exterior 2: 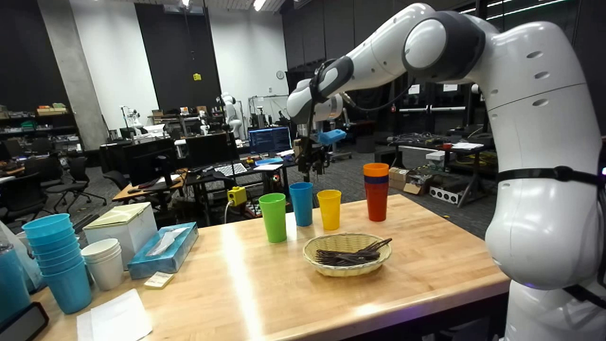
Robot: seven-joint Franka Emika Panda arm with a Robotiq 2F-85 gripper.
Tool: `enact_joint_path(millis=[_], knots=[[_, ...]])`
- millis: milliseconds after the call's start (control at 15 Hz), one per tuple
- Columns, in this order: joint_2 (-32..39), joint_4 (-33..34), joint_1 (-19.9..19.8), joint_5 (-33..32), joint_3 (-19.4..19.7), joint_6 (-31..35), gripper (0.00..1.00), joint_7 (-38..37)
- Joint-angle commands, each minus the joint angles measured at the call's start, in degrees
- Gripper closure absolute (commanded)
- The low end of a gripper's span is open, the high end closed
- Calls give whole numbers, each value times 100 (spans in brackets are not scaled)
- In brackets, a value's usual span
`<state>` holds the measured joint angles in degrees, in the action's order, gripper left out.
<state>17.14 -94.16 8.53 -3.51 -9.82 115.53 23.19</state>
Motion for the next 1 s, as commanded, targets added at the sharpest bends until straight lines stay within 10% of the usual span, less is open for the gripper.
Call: enact_joint_path(millis=[0, 867, 933], knots=[[215, 318, 37, -130, -41, 55, 0, 97], [875, 1001, -57, -43, -63, 34, 1, 399], [917, 1066, -53, -49, -61, 4, 20, 402]])
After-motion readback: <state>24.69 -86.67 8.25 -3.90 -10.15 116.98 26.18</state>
